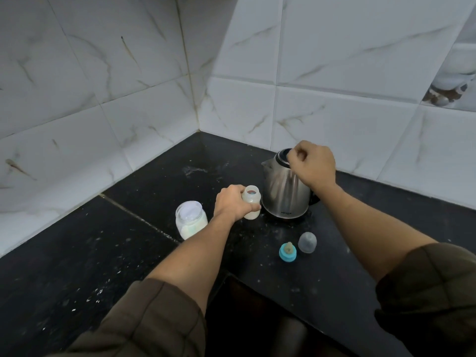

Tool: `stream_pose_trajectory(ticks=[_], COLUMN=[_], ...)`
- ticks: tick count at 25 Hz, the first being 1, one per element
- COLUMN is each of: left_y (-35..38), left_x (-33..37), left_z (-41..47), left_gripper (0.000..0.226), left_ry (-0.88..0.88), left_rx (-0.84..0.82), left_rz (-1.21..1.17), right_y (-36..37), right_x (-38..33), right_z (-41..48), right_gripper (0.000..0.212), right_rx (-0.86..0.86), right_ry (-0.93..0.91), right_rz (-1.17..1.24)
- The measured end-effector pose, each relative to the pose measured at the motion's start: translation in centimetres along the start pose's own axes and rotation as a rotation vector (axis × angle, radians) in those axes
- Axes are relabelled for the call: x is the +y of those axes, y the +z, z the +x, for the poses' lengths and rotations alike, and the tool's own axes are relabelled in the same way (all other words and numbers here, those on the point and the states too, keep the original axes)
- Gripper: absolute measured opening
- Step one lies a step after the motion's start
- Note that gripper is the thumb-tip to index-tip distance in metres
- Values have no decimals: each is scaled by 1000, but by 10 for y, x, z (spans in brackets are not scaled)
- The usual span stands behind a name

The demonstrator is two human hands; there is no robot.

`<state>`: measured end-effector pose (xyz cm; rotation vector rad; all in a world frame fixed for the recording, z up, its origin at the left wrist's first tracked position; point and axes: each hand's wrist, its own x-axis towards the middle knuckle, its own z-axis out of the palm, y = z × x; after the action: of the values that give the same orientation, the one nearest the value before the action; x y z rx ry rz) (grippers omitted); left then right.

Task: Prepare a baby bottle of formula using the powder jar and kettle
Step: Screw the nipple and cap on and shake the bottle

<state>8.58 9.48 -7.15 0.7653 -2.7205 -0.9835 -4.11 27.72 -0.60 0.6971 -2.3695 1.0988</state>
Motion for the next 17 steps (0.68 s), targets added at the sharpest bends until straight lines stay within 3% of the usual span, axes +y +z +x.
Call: stream_pose_trajectory(ticks=[1,4,6,11,17], left_y=[0,4,8,15,28], left_x=[-3,-8,-12,-19,-25], left_z=[-4,-17,-26,-52,-72], left_gripper=[47,45,43,43,43], left_ry=[4,25,30,-17,-69], left_rx=[-6,-13,-11,-28,-16], left_rz=[2,23,26,34,15], right_y=[0,5,10,22,24], right_x=[-4,-8,-5,6,14], right_z=[-10,-42,-64,-99,-120], right_gripper=[25,20,16,58,56], right_rx=[-138,-768,-1038,-1158,-1190], right_ry=[-62,-175,-161,-305,-415], right_rz=[-127,-504,-587,-799,-878])
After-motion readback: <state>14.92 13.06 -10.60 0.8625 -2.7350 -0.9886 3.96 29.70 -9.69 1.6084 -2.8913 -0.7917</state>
